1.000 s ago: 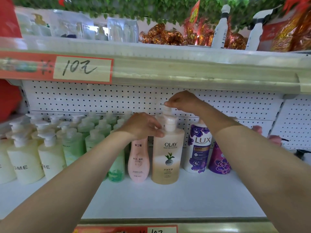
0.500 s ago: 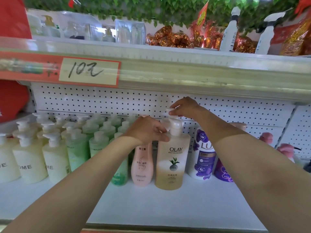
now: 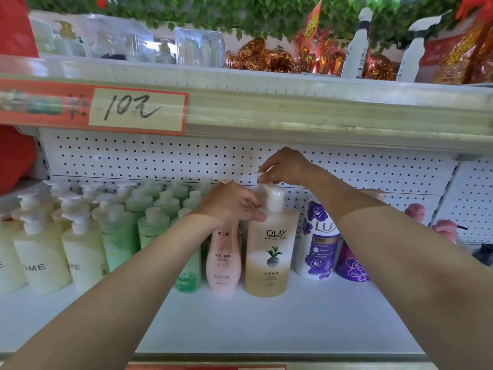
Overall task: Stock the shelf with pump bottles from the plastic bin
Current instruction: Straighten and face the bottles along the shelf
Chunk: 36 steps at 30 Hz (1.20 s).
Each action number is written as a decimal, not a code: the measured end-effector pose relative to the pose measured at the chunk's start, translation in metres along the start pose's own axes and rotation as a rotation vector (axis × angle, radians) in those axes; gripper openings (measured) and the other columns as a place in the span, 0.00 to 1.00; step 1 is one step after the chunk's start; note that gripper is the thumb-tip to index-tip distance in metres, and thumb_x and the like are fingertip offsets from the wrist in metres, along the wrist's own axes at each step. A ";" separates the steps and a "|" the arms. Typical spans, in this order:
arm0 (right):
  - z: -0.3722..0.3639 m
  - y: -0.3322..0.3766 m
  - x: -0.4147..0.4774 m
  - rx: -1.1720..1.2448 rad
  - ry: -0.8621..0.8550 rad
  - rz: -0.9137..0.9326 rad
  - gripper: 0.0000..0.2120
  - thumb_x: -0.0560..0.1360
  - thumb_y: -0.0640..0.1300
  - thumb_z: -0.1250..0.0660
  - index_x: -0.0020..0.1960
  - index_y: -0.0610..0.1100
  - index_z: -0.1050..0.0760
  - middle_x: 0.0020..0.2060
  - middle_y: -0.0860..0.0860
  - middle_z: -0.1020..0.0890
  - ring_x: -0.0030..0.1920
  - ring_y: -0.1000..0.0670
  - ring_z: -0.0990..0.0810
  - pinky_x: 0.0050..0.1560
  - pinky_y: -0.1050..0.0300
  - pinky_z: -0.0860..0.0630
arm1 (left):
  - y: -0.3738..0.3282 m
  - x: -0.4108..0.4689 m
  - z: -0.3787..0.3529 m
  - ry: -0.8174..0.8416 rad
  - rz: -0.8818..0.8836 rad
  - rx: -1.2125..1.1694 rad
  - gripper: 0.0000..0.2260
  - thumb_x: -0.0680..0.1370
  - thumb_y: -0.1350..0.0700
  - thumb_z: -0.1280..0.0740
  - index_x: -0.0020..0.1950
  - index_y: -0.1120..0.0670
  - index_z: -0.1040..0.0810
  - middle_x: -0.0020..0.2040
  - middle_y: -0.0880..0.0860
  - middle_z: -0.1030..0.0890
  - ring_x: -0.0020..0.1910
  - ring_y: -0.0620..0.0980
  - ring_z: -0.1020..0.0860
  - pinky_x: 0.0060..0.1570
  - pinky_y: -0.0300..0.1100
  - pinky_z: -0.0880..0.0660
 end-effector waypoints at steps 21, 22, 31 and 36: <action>-0.002 0.001 -0.001 -0.140 -0.039 -0.011 0.15 0.69 0.51 0.21 0.54 0.48 0.15 0.44 0.53 0.16 0.46 0.55 0.21 0.43 0.64 0.31 | 0.002 0.000 -0.001 -0.020 -0.049 0.071 0.17 0.65 0.41 0.22 0.50 0.46 0.15 0.39 0.40 0.21 0.46 0.41 0.19 0.51 0.39 0.24; -0.001 0.001 -0.002 -0.128 -0.039 -0.015 0.15 0.69 0.51 0.21 0.54 0.48 0.15 0.44 0.53 0.16 0.46 0.55 0.21 0.42 0.65 0.30 | 0.002 0.000 -0.001 -0.017 -0.051 0.072 0.17 0.65 0.41 0.22 0.50 0.46 0.15 0.40 0.40 0.21 0.46 0.41 0.19 0.52 0.39 0.24; -0.006 -0.002 -0.012 0.033 -0.059 -0.081 0.17 0.68 0.52 0.21 0.56 0.50 0.16 0.47 0.53 0.14 0.48 0.54 0.15 0.37 0.72 0.29 | 0.003 -0.001 0.000 -0.015 -0.047 0.079 0.18 0.65 0.39 0.22 0.51 0.45 0.15 0.47 0.44 0.15 0.49 0.43 0.18 0.56 0.43 0.23; -0.004 -0.004 -0.023 0.175 -0.069 -0.125 0.17 0.71 0.55 0.24 0.59 0.53 0.17 0.49 0.54 0.14 0.46 0.54 0.15 0.43 0.67 0.21 | 0.006 0.000 -0.003 0.009 -0.036 0.069 0.18 0.64 0.36 0.24 0.49 0.44 0.15 0.46 0.44 0.15 0.49 0.46 0.18 0.54 0.47 0.22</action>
Point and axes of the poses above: each hand's wrist, its own x-axis towards the middle knuckle, its own z-axis out of the back of the hand, y = z × x, the point moved 1 cm from there along x, towards the middle knuckle
